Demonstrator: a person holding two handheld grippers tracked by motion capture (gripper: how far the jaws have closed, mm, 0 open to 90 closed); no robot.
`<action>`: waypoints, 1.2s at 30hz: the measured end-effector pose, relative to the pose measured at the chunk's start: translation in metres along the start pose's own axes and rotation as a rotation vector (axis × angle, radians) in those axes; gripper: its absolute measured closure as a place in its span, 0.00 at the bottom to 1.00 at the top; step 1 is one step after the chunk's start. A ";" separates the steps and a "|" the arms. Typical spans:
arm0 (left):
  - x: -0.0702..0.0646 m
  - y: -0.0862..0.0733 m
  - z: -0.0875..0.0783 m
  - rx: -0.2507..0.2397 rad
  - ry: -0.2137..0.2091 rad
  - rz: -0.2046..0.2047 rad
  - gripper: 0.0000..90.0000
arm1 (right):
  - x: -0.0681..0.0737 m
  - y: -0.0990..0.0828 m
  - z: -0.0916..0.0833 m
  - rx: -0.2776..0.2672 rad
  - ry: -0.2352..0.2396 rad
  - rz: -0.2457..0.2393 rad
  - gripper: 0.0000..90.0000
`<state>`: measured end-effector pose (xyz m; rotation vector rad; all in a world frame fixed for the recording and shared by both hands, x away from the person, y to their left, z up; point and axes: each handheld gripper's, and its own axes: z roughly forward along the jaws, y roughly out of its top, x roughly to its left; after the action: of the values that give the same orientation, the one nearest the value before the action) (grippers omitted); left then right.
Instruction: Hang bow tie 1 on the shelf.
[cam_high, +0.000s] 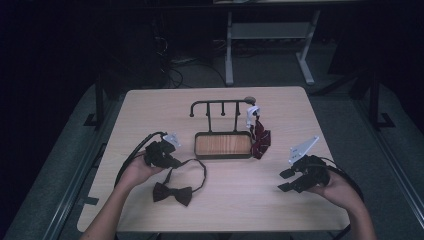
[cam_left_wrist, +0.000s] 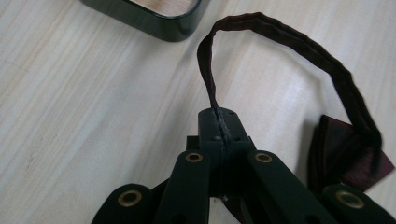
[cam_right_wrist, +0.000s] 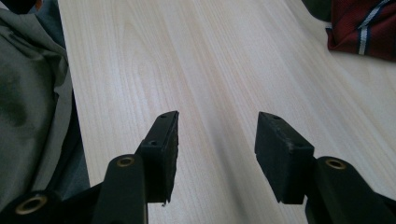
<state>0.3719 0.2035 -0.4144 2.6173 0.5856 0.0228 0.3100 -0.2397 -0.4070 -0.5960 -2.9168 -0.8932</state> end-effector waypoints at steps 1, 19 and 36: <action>0.000 0.000 -0.001 -0.003 -0.004 0.002 0.99 | 0.000 0.000 0.000 0.000 0.000 -0.001 0.54; -0.005 -0.001 -0.025 0.002 -0.017 0.021 0.99 | 0.000 0.000 0.000 -0.003 0.000 0.003 0.54; -0.010 0.008 -0.041 0.002 -0.020 0.059 0.99 | -0.002 -0.002 -0.002 -0.016 -0.001 0.011 0.53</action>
<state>0.3611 0.2103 -0.3732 2.6330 0.5017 0.0148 0.3114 -0.2428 -0.4066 -0.6131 -2.9071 -0.9162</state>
